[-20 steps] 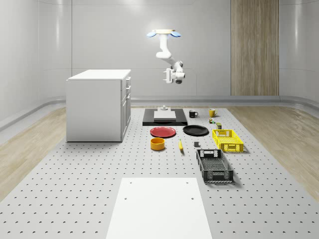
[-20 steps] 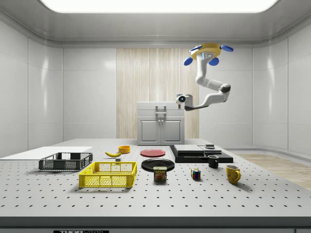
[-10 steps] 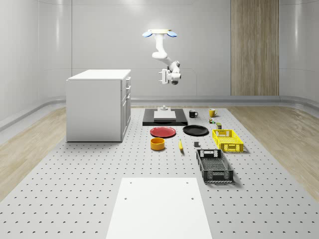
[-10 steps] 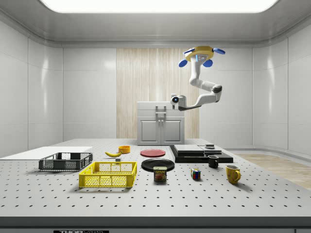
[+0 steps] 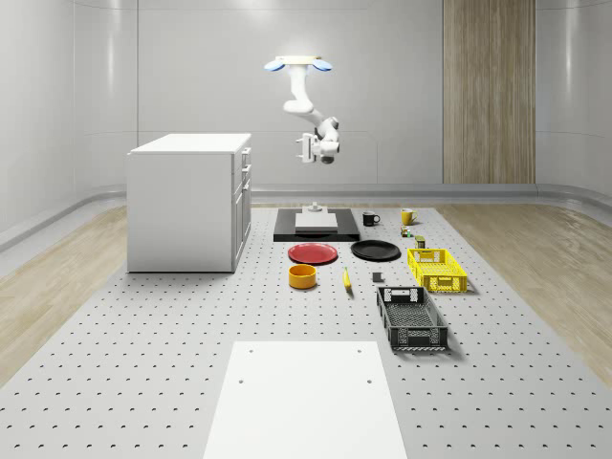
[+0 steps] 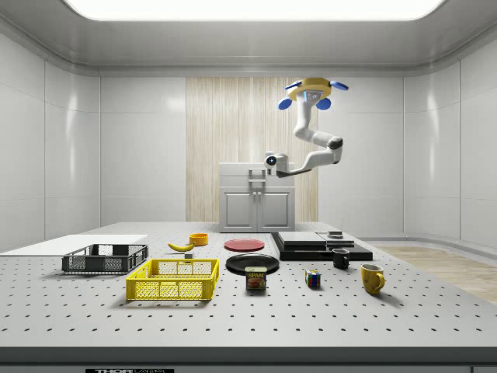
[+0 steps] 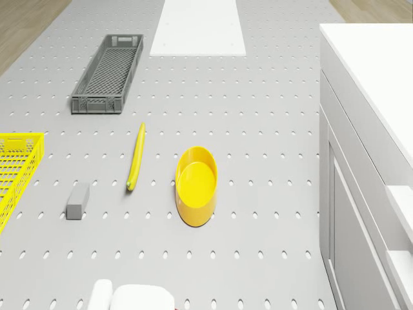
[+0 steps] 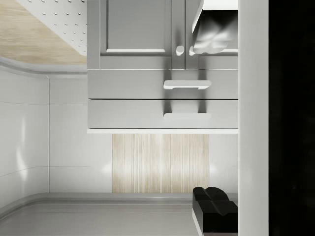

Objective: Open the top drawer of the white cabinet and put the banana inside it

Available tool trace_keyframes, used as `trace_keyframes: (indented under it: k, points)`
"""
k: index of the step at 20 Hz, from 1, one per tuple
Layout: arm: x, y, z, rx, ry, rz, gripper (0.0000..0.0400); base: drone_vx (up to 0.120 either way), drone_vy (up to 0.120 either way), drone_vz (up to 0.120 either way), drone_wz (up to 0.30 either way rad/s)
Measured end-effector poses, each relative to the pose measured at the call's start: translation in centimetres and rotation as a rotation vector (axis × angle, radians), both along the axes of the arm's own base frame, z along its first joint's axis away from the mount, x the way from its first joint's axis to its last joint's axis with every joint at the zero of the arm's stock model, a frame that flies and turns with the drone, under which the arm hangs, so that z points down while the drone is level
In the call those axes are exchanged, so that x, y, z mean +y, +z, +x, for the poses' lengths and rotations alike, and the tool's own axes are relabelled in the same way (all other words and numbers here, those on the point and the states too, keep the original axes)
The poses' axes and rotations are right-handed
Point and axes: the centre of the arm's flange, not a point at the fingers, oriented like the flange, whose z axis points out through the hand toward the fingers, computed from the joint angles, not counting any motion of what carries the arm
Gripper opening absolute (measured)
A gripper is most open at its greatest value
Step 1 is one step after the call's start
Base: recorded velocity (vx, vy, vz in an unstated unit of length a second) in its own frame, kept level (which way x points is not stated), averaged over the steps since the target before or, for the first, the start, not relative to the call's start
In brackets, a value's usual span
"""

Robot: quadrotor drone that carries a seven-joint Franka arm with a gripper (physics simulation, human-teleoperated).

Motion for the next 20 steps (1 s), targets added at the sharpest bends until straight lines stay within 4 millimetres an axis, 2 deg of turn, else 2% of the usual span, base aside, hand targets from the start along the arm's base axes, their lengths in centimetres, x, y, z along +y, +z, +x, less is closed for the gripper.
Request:
trace_keyframes:
  k: [12,18,20]
  points:
    - [0.00,0.00,0.00,0.000,0.000,0.000,0.0400,0.000,-0.120,0.000,0.000]
    - [0.00,0.00,0.00,0.000,0.000,0.000,0.0400,0.120,-0.120,0.000,0.000]
    - [0.00,0.00,0.00,0.000,0.000,0.000,0.0400,0.040,-0.120,0.000,0.000]
